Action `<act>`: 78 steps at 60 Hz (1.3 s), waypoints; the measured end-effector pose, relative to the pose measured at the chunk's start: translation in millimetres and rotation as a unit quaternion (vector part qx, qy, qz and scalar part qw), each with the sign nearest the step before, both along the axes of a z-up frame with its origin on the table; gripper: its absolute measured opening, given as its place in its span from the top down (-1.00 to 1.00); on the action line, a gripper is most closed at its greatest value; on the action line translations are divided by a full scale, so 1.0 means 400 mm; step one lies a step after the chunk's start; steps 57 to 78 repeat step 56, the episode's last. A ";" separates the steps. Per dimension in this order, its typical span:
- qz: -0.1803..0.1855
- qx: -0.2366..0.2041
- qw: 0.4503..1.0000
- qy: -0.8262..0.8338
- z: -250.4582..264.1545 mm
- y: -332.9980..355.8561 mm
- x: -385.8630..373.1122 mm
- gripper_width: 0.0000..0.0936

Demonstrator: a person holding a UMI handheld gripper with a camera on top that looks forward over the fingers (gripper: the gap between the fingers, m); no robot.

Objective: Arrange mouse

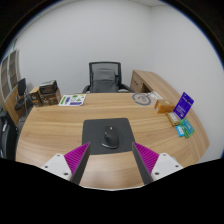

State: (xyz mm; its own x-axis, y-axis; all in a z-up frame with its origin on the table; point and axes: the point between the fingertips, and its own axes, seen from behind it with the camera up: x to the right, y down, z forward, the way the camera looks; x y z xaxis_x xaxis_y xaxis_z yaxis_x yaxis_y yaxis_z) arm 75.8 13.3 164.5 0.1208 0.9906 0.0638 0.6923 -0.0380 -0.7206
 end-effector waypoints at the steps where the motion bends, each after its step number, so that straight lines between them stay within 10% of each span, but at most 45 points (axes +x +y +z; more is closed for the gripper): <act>1: 0.002 0.002 1.000 0.000 0.019 -0.004 0.024 -0.85; 34: 0.003 0.018 1.000 0.013 0.246 -0.123 0.568 -0.84; 78: 0.017 0.002 1.000 0.015 0.254 -0.146 0.607 -0.84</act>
